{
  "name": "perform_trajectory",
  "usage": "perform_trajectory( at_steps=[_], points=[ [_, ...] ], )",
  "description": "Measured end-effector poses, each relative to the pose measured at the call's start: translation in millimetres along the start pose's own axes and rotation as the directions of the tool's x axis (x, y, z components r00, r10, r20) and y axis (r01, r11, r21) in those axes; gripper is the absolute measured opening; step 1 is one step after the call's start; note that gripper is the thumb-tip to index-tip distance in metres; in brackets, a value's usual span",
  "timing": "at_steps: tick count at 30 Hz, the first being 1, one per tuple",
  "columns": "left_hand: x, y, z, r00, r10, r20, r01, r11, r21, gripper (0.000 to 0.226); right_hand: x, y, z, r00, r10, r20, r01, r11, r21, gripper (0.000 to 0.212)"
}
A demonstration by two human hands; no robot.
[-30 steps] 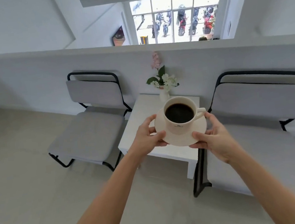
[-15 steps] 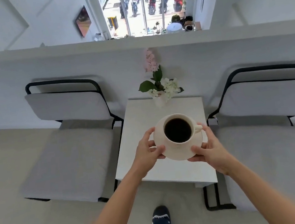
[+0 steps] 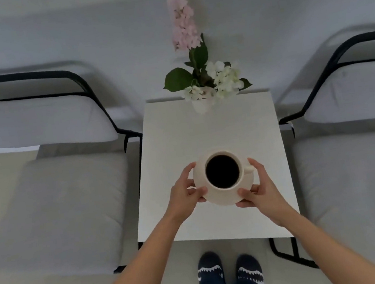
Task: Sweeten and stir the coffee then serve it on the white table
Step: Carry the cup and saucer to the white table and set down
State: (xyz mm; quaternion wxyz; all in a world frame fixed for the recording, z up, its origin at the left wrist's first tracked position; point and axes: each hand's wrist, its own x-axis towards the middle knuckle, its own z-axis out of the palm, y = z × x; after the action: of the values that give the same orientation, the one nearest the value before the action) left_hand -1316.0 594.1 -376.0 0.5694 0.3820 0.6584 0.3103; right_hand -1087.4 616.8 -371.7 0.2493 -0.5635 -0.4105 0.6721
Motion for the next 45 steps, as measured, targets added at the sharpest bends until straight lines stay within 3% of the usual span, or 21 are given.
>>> perform_trajectory(
  at_steps=[9, 19, 27, 37, 42, 45],
  points=[
    [65.5, -85.0, 1.2, 0.998, -0.066, -0.001, 0.066, 0.995, 0.074, 0.071, 68.4, 77.7, 9.3, 0.996, 0.082, -0.03, -0.083, 0.994, -0.067, 0.082],
    [95.0, -135.3, -2.0, 0.997, -0.071, 0.002, 0.07, 0.982, 0.176, 0.072, 102.0, 126.4, 18.6, 0.992, 0.113, -0.056, -0.118, 0.99, -0.082, 0.084],
    [99.4, -146.0, -5.9, 0.998, -0.066, -0.006, 0.065, 0.972, 0.225, 0.074, 110.9, 132.5, 24.7, 0.989, 0.132, -0.061, -0.139, 0.983, -0.119, 0.084],
    [102.7, -131.0, -4.7, 0.993, -0.114, 0.029, 0.095, 0.925, 0.369, 0.076, 109.4, 130.4, 23.7, 0.99, 0.136, -0.036, -0.141, 0.946, -0.292, 0.091],
    [104.6, -127.1, -3.4, 0.992, -0.128, 0.01, 0.109, 0.884, 0.454, 0.069, 105.3, 126.0, 16.1, 0.987, 0.162, 0.024, -0.136, 0.893, -0.428, 0.094],
    [100.5, -123.2, -5.8, 0.998, -0.067, -0.013, 0.064, 0.859, 0.508, 0.056, 95.4, 99.7, 2.1, 0.948, 0.318, -0.033, -0.269, 0.739, -0.618, 0.086]
  ],
)
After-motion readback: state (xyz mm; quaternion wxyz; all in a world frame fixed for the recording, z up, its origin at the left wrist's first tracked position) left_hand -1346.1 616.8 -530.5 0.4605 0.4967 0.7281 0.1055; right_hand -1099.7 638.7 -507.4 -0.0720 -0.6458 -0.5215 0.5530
